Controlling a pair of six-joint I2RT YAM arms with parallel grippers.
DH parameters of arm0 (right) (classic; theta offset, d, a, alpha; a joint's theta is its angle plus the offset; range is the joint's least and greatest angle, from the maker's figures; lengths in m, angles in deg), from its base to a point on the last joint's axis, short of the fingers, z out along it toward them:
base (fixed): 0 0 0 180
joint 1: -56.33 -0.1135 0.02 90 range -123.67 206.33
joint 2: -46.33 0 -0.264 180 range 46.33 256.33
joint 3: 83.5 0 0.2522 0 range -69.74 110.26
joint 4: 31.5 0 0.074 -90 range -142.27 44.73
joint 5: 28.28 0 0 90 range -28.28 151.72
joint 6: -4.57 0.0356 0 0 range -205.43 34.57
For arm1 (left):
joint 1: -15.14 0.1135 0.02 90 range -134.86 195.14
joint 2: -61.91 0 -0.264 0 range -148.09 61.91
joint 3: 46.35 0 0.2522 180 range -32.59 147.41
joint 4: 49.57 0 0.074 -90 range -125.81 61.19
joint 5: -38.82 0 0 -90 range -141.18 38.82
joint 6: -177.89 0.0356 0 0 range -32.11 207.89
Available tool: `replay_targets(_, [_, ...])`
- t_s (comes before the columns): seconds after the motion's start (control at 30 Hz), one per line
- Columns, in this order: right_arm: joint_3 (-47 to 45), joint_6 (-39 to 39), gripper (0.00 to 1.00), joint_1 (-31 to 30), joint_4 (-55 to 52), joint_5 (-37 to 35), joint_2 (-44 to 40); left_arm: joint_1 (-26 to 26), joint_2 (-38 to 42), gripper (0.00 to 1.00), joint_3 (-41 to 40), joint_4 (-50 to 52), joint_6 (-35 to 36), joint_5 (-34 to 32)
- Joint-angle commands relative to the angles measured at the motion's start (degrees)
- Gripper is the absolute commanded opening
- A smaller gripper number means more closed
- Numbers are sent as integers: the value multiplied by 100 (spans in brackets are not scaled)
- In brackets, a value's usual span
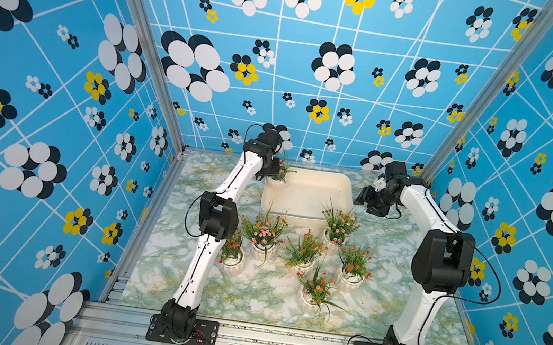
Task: Put the potted gypsophila into the storage box
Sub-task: Place the baby's breath potted plant at the storage box.
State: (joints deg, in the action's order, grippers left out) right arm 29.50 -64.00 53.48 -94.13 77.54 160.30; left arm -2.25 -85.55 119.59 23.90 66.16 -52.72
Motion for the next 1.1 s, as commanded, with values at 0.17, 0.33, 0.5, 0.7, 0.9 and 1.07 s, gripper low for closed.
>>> replay_targets(0.17, [-71, -65, 63, 42, -27, 80, -76, -33, -131, 7, -39, -248, 80, -84])
replay_targets(0.33, [-128, -77, 63, 46, -23, 36, -129, -22, -166, 10, -39, -296, 52, -59])
replay_targets(0.5, [-254, -69, 63, 48, -2, 36, -190, -20, -187, 16, -38, -355, 32, -57])
replay_targets(0.7, [-329, -89, 63, 48, -56, -2, -335, -30, -211, 21, -37, -384, -100, -57])
replay_targets(0.9, [-221, 14, 63, 133, -545, -369, -695, -26, 1, 25, -39, -402, -155, -116])
replay_targets(1.07, [-299, 217, 63, 396, -1378, -925, -1185, -8, 508, 32, -47, -339, -138, -307])
